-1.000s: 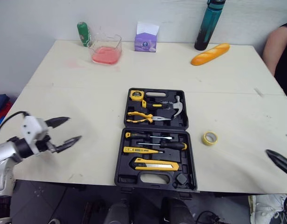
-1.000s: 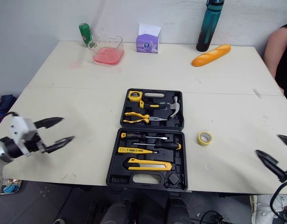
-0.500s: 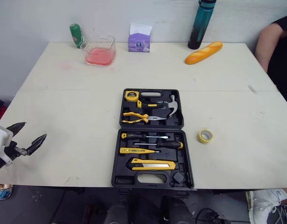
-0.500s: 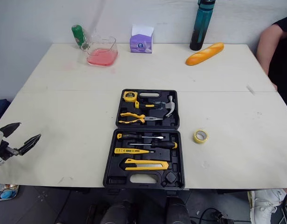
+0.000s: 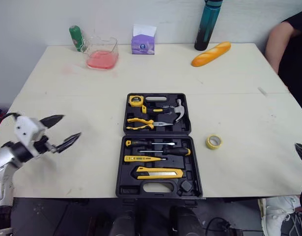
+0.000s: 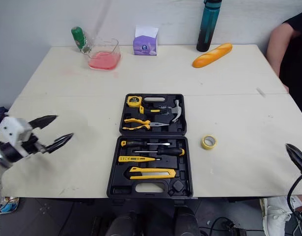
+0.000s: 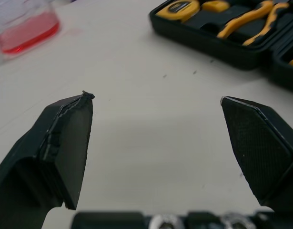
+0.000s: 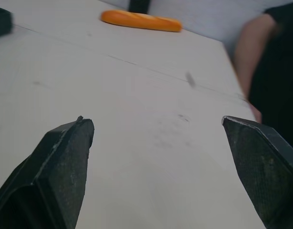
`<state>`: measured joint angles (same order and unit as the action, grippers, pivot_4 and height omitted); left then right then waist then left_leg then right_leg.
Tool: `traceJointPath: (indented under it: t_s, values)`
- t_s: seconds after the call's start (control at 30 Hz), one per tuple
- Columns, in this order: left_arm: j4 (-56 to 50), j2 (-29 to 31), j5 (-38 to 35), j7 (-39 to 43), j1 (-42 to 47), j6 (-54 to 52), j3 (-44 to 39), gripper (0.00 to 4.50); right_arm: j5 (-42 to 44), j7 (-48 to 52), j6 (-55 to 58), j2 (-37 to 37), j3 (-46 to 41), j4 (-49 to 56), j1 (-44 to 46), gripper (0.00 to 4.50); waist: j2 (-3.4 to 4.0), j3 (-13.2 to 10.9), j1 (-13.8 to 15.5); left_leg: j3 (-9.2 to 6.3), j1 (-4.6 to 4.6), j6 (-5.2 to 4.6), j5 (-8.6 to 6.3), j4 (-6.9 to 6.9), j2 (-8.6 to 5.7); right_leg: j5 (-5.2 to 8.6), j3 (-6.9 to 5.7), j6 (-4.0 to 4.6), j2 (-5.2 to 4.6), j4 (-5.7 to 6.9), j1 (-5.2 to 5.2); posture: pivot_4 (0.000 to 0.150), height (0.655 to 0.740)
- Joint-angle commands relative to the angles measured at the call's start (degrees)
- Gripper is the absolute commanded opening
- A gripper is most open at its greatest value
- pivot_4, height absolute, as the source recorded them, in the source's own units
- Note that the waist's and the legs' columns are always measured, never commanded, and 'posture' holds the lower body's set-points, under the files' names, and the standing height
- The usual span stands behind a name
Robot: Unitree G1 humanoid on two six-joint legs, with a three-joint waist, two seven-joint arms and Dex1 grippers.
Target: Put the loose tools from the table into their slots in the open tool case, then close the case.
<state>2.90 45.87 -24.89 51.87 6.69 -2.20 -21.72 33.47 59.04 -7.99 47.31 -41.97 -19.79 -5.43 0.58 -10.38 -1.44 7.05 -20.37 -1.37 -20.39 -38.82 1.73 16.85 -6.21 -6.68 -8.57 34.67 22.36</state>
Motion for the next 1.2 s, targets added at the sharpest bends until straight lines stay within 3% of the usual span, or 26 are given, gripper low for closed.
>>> traceJointPath:
  t_s: [0.03,0.27,0.37,0.5,0.63,0.9,1.2]
  values:
    - [-5.01,0.63,-1.41,2.3,2.9,-2.21,3.15,4.49,2.83,-1.98,9.97,3.31,0.95,11.13,-0.74,4.5,0.0,0.0,-0.02,0.0,0.0,0.01,0.02,-0.01,0.0,0.0,0.0,0.0,0.01,0.05,0.02,0.15,0.74]
    - [-11.84,-0.02,-4.07,5.34,9.68,-8.61,9.53,4.49,2.31,-3.53,28.14,12.16,5.62,22.56,0.03,4.5,-0.09,-0.08,0.05,0.21,-0.1,-0.07,0.05,0.02,-0.03,-0.01,-0.15,-0.01,0.13,0.14,0.22,0.15,0.74]
    - [-17.12,-0.19,-7.13,6.71,10.93,-14.09,12.83,4.49,-2.57,-3.64,36.2,20.34,11.58,24.9,0.87,4.5,-0.08,-0.1,0.06,0.24,-0.14,-0.14,0.02,-0.12,-0.05,-0.02,-0.13,-0.03,0.13,0.19,0.21,0.15,0.74]
    - [-20.31,0.2,-8.52,8.21,10.65,-16.95,14.36,4.49,-0.26,0.75,40.02,23.24,15.35,26.98,4.14,4.5,-0.29,-0.23,0.1,0.19,-0.21,-0.17,0.05,-0.14,0.0,-0.02,-0.18,-0.04,0.21,0.17,0.21,0.15,0.74]
    - [-24.59,-1.32,-9.98,7.51,11.17,-20.15,16.64,4.49,-4.12,5.18,42.44,29.65,25.91,29.42,10.02,4.5,-0.24,-0.42,0.02,0.22,-0.27,-0.21,0.08,-0.22,-0.05,-0.02,-0.13,-0.05,0.38,0.11,0.25,0.15,0.74]
    - [-27.17,-4.44,-7.54,6.67,10.96,-19.84,20.75,4.49,-9.27,10.6,46.3,31.52,41.88,32.35,25.97,4.5,-0.23,-0.47,0.12,0.05,-0.69,-0.15,0.13,-0.36,-0.03,-0.02,-0.14,-0.04,0.35,0.06,0.54,0.15,0.74]
    - [-27.48,-6.08,-6.17,6.58,11.08,-18.79,23.08,4.49,-18.95,21.62,48.93,28.42,58.49,31.88,45.53,4.5,-0.23,-0.47,0.03,0.14,-1.07,-0.19,0.2,-0.45,-0.08,-0.03,-0.25,-0.05,0.4,0.29,1.01,0.15,0.74]
